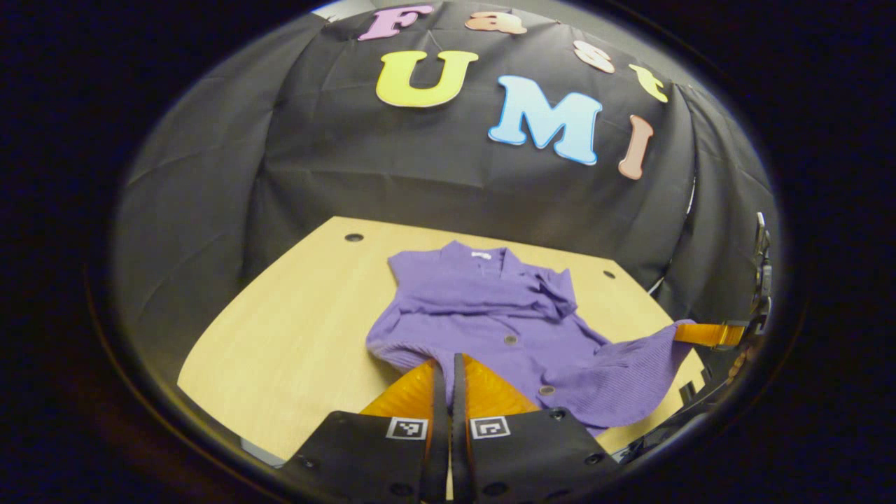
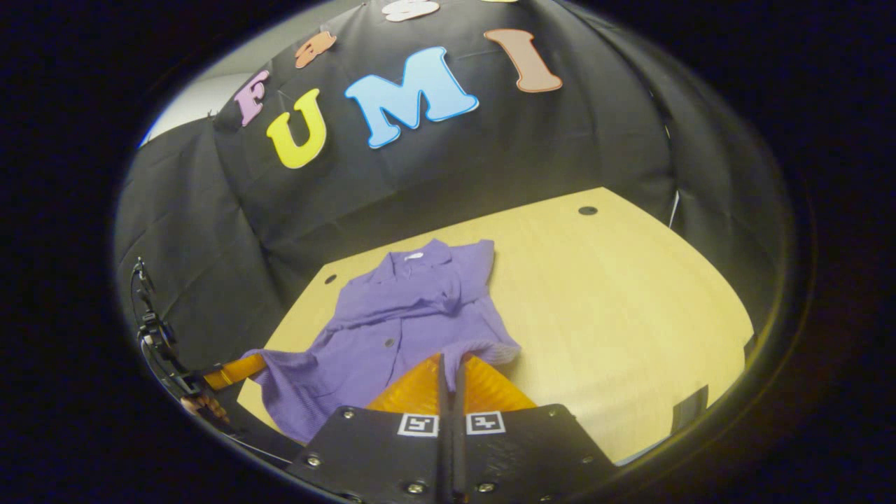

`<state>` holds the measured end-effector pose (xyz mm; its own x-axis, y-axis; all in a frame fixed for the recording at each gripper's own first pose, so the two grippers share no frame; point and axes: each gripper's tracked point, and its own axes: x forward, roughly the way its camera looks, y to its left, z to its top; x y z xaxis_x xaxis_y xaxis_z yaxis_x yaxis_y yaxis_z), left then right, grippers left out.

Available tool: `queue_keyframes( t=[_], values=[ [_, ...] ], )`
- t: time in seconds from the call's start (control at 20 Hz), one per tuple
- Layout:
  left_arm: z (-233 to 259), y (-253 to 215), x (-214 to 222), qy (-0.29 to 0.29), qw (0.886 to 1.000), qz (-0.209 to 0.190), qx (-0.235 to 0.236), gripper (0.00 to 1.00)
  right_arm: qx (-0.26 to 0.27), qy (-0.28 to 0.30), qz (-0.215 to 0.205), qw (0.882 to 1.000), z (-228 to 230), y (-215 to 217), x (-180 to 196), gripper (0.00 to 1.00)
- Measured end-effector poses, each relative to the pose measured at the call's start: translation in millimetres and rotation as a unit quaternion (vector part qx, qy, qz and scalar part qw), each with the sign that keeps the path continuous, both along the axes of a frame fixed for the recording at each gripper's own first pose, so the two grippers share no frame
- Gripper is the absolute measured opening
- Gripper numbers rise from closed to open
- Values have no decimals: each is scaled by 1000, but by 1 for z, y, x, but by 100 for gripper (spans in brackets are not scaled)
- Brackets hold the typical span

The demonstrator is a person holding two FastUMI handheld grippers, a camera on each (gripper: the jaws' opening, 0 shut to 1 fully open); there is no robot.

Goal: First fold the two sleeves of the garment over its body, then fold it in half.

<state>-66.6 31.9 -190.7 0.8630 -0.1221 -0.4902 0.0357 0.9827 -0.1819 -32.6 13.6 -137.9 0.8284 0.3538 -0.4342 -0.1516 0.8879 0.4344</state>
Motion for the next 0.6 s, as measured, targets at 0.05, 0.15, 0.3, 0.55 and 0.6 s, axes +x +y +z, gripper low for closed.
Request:
queue_keyframes(
  t=[0.05,0.15,0.3,0.55,0.6],
  values=[
    [8,0,22,-11,1000,-4,-7,8,-2,-3,-6,1000,7,2,14,0],
    [22,7,63,-29,999,-14,-15,9,-7,-9,-20,1000,17,8,42,0],
    [31,14,127,-44,998,-32,-30,8,-24,-14,-47,999,29,13,88,0],
    [24,27,233,-52,996,-62,-29,8,-42,-6,-90,995,41,18,167,0],
    [23,32,251,-53,996,-62,-29,8,-44,-4,-94,995,41,20,183,0]
  ],
)
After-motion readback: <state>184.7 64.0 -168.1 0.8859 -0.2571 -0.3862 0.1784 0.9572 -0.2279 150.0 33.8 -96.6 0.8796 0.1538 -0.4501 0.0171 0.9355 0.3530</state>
